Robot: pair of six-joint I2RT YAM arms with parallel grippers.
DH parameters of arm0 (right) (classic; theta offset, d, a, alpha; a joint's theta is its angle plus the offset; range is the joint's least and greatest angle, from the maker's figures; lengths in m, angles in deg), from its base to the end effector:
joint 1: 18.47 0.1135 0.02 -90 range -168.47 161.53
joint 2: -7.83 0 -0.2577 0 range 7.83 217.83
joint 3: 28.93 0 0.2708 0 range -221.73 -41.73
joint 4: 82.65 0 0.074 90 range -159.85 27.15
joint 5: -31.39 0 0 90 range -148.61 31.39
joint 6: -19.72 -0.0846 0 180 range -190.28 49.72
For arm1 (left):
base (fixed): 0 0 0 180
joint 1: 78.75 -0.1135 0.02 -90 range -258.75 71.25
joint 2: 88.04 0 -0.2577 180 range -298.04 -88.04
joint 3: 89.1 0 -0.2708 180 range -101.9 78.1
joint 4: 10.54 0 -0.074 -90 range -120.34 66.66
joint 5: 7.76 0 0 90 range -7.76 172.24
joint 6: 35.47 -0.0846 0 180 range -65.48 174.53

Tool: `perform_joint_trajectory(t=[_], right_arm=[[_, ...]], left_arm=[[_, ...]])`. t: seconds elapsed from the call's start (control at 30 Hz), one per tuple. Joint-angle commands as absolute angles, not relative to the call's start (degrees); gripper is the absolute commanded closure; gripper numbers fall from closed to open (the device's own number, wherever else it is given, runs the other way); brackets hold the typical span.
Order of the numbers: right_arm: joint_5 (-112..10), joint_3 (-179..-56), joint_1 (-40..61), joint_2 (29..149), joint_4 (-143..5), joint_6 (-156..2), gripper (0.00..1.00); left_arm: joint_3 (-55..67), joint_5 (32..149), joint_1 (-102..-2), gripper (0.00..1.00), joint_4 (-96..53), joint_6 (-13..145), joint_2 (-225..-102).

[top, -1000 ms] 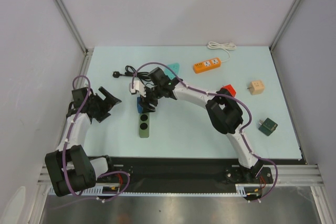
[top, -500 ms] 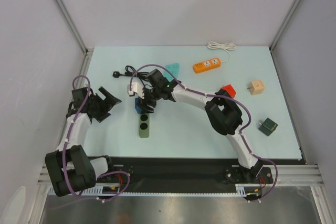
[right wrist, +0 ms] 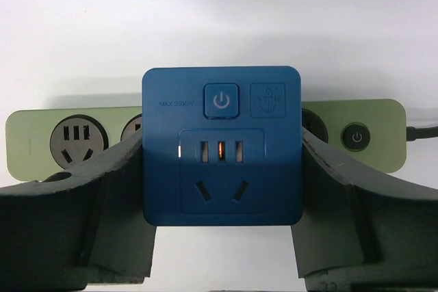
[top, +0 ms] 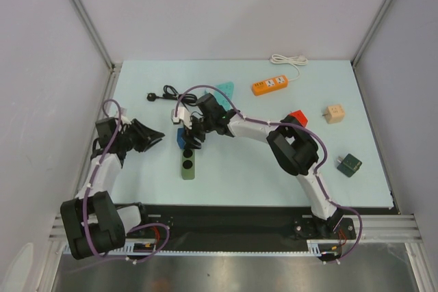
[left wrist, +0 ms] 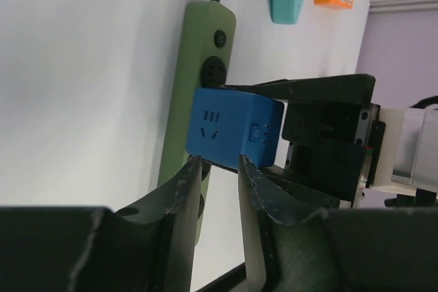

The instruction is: Insert the plug

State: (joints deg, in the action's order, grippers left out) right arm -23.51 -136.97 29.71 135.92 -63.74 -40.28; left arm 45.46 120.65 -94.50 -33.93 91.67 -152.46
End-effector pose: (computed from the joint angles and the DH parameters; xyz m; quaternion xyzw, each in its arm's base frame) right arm 0.3270 0.4384 0.1334 -0.6434 0.5859 0.3336 0.3626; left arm 0.2726 0.0223 0.1633 -0.2658 0.8327 -0.3665 0.3188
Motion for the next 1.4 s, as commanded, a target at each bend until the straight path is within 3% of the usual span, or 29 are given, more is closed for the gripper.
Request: perform_joint_trajectory(t=[0.0, 0.07, 0.13, 0.23, 0.27, 0.3, 0.4, 0.53, 0.7, 0.73, 0.77, 1.07, 1.37], right_arm=[[-25.03, -134.80, 29.17, 136.41, -60.71, -41.27, 1.00], [-25.12, -134.98, 29.17, 136.15, -60.62, -41.62, 1.00], [-25.03, -134.89, 29.25, 135.37, -60.71, -41.63, 0.87], [-24.94, -134.54, 29.60, 133.52, -62.28, -41.62, 0.75], [-24.86, -134.54, 29.60, 133.08, -62.64, -41.71, 0.73], [-24.86, -134.80, 29.78, 132.81, -63.25, -41.71, 0.64], [-25.03, -135.07, 29.69, 131.76, -63.87, -41.54, 0.55], [-25.03, -136.03, 29.34, 131.40, -63.96, -40.13, 0.34], [-24.42, -137.88, 29.17, 131.84, -63.70, -39.87, 0.23], [-24.33, -138.23, 29.25, 131.93, -63.78, -39.78, 0.12], [-24.33, -138.49, 29.25, 131.93, -63.61, -39.43, 0.07], [-23.98, -140.52, 29.25, 129.83, -62.29, -39.60, 0.04], [-23.19, -136.83, 28.90, 124.64, -61.15, -40.92, 0.09]], left_arm=[[44.97, 126.00, -92.82, 0.67, -28.61, 93.11, -153.34], [43.92, 125.74, -90.80, 0.67, -28.52, 93.37, -154.13], [43.39, 124.95, -89.13, 0.67, -28.44, 93.55, -155.27], [42.77, 123.90, -88.07, 0.65, -28.44, 93.72, -156.59], [42.68, 123.90, -87.98, 0.61, -28.44, 93.90, -157.55], [42.25, 123.72, -87.54, 0.57, -28.61, 93.99, -158.00], [41.28, 123.89, -87.01, 0.54, -29.14, 93.81, -159.76], [39.79, 122.93, -86.31, 0.47, -30.80, 92.67, -160.72], [39.43, 122.23, -86.13, 0.41, -31.69, 91.53, -161.78], [39.43, 122.23, -86.13, 0.40, -31.69, 91.44, -162.04], [39.34, 122.23, -86.13, 0.40, -31.77, 91.35, -162.13], [38.64, 121.87, -86.22, 0.40, -32.92, 89.77, -162.92], [37.85, 121.70, -85.61, 0.45, -32.83, 89.94, -163.80]])
